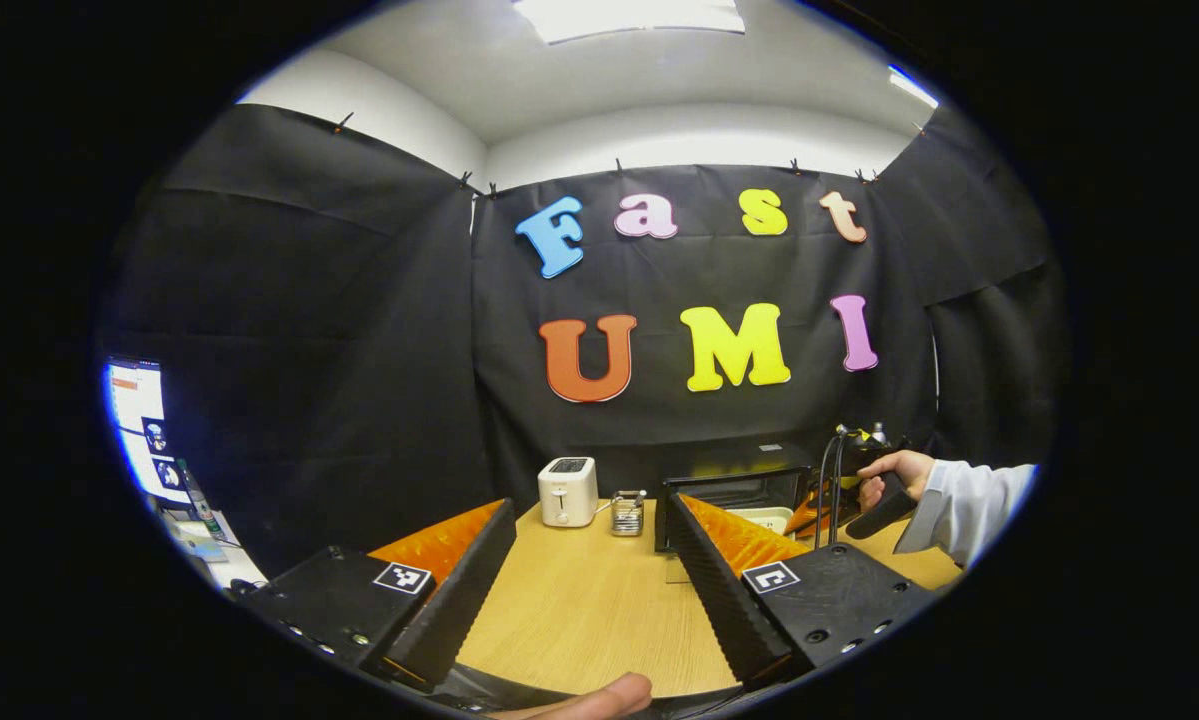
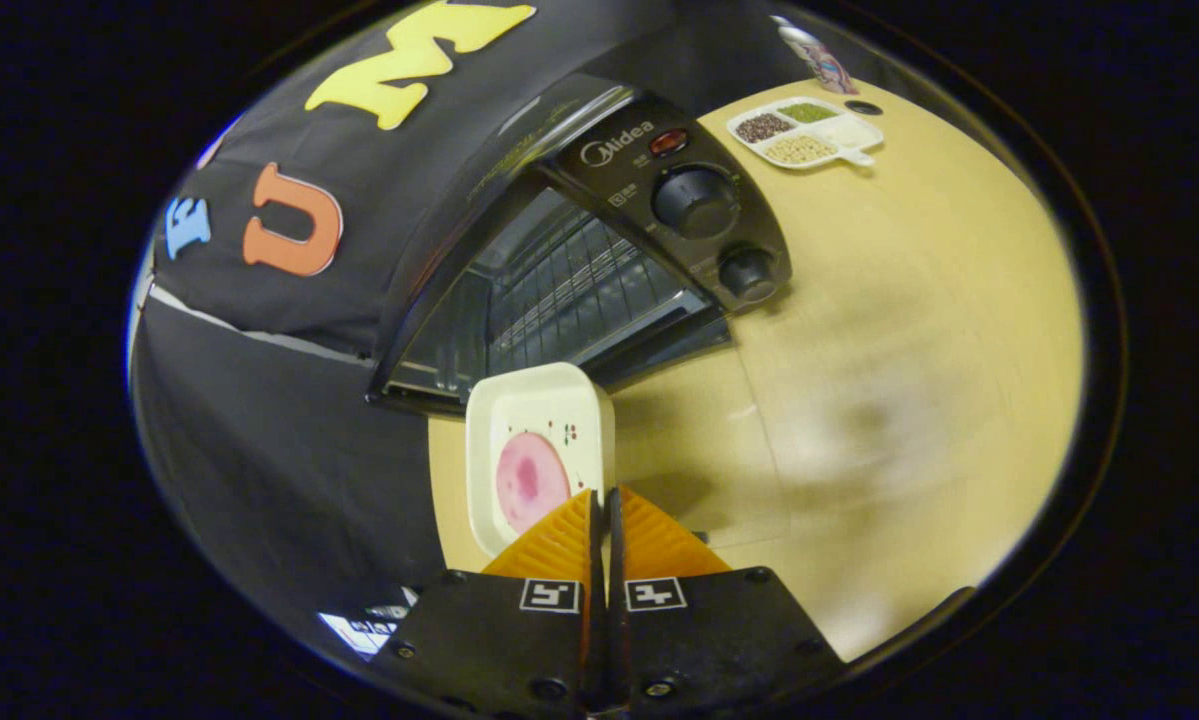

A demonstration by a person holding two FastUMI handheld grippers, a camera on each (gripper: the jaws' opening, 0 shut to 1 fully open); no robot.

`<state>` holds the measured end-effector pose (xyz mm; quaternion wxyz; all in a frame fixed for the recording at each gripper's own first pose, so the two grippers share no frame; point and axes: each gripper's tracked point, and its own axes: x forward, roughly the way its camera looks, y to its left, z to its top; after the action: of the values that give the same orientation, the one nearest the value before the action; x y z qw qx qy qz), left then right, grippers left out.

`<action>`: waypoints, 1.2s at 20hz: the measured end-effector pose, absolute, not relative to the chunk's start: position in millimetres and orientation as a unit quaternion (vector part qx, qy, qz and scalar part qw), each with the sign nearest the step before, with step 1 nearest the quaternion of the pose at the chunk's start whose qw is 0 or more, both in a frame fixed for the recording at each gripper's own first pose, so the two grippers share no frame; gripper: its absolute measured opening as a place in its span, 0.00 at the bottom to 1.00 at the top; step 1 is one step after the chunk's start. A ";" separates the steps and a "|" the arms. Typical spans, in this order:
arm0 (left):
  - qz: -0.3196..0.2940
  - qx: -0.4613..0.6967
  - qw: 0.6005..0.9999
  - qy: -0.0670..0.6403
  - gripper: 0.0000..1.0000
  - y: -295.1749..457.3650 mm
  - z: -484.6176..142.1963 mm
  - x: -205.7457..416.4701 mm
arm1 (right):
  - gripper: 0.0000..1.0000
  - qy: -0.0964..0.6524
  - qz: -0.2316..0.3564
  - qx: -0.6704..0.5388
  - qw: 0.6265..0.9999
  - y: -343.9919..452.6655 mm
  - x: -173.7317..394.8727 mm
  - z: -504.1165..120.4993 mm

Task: Open the electric oven with the left hand, put the food in, and close the electric oven.

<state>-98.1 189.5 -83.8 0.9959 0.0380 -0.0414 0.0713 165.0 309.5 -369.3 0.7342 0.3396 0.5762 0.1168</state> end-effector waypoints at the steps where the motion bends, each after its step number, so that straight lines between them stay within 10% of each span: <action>1: 0.068 0.041 0.996 -0.041 0.97 189.2 -85.1 -95.8 | 0.02 0.574 0.092 0.357 0.731 311.3 172.5 -371.1; 11: 0.092 0.052 0.994 0.010 0.96 218.8 -131.0 -66.6 | 0.02 0.458 -0.054 0.513 0.723 335.4 257.1 -403.7; 22: 0.111 0.049 0.990 0.064 0.97 225.3 -181.5 -48.2 | 0.03 0.332 -0.020 0.520 0.787 349.9 312.4 -389.0; 24: 0.105 0.041 0.991 0.068 0.97 221.8 -184.6 -44.6 | 0.16 0.317 -0.008 0.504 0.803 349.2 314.0 -389.4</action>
<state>-44.6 221.8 -184.6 0.9913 0.0412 0.0680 0.1053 314.0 349.2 -389.4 0.8034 0.5041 0.3169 -0.0079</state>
